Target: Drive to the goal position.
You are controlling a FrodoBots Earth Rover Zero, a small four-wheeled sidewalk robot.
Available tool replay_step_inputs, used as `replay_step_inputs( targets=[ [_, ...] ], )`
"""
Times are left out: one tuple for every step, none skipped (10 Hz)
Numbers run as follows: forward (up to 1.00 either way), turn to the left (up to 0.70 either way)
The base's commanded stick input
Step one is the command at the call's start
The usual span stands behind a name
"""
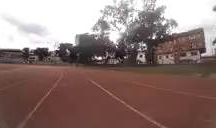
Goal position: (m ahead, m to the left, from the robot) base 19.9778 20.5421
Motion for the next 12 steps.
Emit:
replay_step_inputs(
  targets=[
    [0.70, 0.00],
    [0.70, 0.00],
    [0.70, 0.00],
    [0.70, 0.00],
    [0.70, 0.00],
    [0.70, 0.00],
    [0.70, 0.00],
    [0.70, 0.00],
    [0.70, 0.00],
    [0.70, 0.00],
    [0.70, 0.00],
    [0.70, 0.00]
  ],
)
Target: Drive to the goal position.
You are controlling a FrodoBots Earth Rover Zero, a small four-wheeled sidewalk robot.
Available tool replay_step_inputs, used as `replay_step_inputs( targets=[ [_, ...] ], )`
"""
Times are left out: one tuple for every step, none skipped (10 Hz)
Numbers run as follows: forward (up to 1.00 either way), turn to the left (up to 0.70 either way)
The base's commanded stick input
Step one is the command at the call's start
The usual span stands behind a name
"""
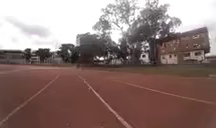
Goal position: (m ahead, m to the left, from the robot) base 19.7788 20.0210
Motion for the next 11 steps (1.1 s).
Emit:
replay_step_inputs(
  targets=[
    [0.70, 0.00],
    [0.70, 0.00],
    [0.70, 0.00],
    [0.70, 0.00],
    [0.70, 0.00],
    [0.70, 0.00],
    [0.70, 0.00],
    [0.70, 0.00],
    [0.70, 0.00],
    [0.70, 0.00],
    [0.70, 0.00]
  ],
)
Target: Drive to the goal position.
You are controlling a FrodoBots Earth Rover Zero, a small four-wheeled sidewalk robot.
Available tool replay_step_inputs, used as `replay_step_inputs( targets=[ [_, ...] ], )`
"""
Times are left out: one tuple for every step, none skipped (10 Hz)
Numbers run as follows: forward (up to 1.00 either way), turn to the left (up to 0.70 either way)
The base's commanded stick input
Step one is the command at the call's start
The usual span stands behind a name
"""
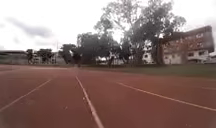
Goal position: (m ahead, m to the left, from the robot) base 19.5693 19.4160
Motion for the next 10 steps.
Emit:
replay_step_inputs(
  targets=[
    [0.70, 0.00],
    [0.70, 0.00],
    [0.70, 0.00],
    [0.70, 0.00],
    [0.70, 0.00],
    [0.70, 0.00],
    [0.70, 0.00],
    [0.70, 0.00],
    [0.70, 0.00],
    [0.70, 0.00]
  ],
)
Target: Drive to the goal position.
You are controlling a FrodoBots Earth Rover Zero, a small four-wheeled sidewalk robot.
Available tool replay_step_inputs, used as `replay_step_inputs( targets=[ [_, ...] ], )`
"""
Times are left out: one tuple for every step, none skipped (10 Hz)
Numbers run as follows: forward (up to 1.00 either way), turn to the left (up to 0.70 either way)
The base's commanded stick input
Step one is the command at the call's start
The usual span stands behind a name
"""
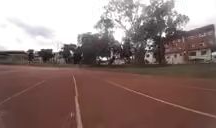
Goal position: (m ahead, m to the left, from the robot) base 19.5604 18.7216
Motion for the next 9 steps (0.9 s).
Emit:
replay_step_inputs(
  targets=[
    [0.70, 0.00],
    [0.70, 0.00],
    [0.70, 0.00],
    [0.70, 0.00],
    [0.70, 0.00],
    [0.70, 0.00],
    [0.70, 0.00],
    [0.70, 0.00],
    [0.70, 0.00]
  ],
)
